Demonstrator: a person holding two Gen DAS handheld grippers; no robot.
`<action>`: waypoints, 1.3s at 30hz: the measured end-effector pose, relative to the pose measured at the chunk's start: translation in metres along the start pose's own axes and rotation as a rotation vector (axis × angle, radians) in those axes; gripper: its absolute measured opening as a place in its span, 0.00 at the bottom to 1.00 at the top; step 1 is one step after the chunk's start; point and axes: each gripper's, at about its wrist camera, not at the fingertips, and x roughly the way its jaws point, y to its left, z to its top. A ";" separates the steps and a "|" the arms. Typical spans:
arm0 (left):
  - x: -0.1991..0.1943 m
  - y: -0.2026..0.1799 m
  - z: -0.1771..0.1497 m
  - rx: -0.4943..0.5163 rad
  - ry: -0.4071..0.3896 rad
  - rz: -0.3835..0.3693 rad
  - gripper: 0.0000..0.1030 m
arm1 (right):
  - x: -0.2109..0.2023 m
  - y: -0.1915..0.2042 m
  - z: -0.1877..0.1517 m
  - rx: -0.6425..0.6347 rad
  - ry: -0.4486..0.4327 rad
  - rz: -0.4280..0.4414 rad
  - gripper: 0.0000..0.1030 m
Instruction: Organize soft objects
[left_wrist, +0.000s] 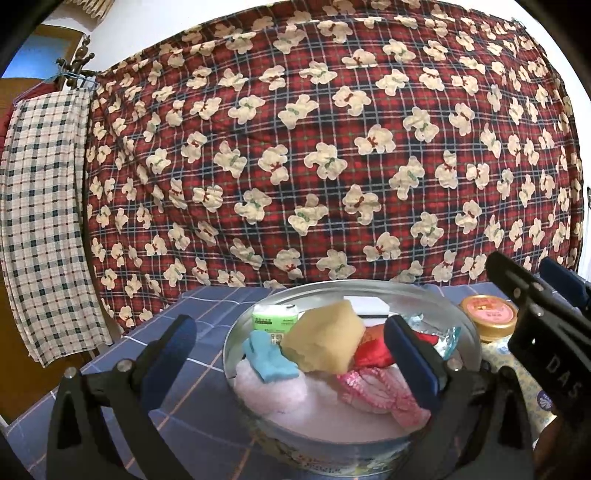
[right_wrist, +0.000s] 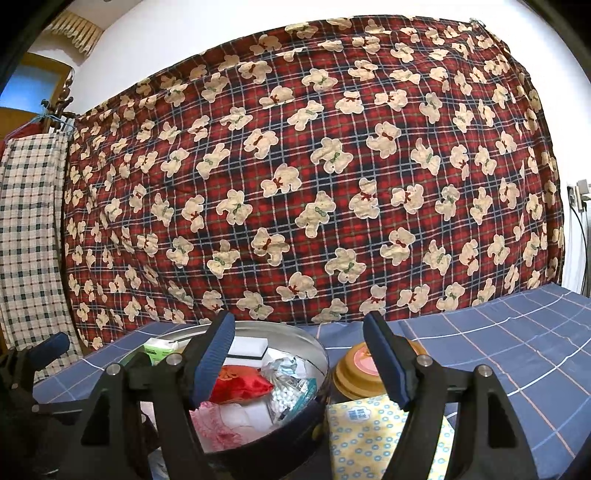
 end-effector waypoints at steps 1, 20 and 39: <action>0.000 0.000 0.000 0.001 0.001 0.001 1.00 | 0.000 0.000 0.000 0.002 0.002 -0.001 0.72; 0.001 0.003 -0.001 -0.002 0.007 0.005 1.00 | 0.000 0.000 -0.001 0.009 0.009 -0.004 0.72; 0.002 0.005 -0.002 -0.009 0.007 0.007 1.00 | 0.001 0.002 -0.002 0.004 0.016 -0.004 0.72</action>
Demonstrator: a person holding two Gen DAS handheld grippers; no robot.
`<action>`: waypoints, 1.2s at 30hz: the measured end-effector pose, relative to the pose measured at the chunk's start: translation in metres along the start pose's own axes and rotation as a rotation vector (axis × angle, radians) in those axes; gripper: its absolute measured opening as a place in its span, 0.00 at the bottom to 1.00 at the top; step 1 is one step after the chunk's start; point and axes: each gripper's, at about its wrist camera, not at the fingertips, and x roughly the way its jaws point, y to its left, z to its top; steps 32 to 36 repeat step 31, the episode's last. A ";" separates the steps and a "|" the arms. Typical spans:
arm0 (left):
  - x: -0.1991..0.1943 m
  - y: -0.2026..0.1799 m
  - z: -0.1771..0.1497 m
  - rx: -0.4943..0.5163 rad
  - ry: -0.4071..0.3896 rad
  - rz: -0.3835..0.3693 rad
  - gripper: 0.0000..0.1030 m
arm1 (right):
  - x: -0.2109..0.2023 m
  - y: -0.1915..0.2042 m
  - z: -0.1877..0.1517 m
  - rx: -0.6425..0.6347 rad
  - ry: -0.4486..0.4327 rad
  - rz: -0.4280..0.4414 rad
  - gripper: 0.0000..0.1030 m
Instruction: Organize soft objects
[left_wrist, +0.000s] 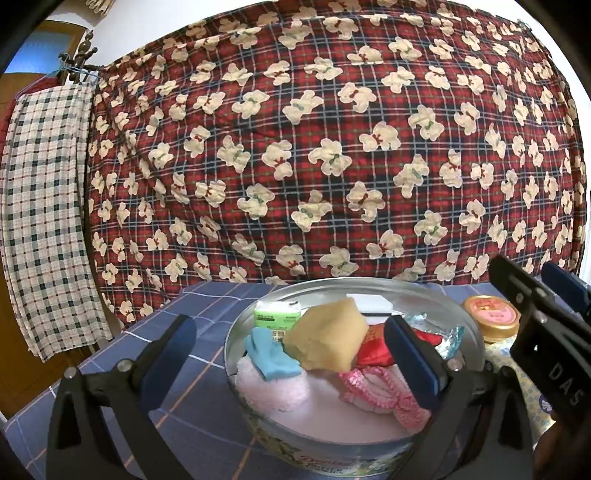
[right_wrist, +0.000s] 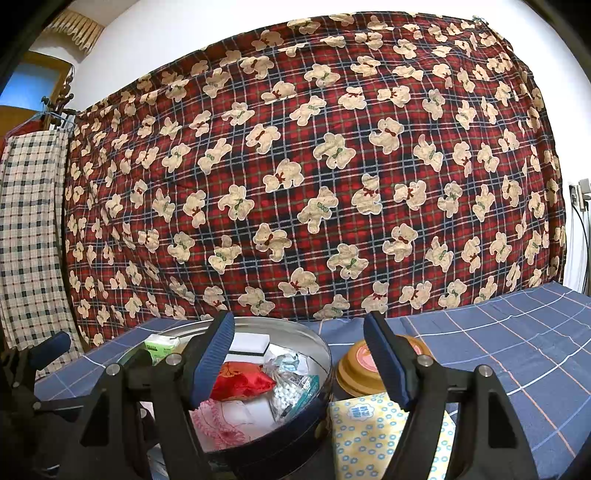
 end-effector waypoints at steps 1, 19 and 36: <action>0.000 0.000 0.000 0.001 0.002 0.002 1.00 | 0.000 0.000 0.000 -0.001 0.002 0.002 0.72; 0.002 0.000 -0.003 -0.023 0.025 0.009 1.00 | 0.000 0.000 0.000 -0.003 0.001 0.002 0.72; 0.002 0.000 -0.001 -0.027 0.029 0.007 1.00 | 0.001 0.000 0.000 -0.003 0.004 0.005 0.72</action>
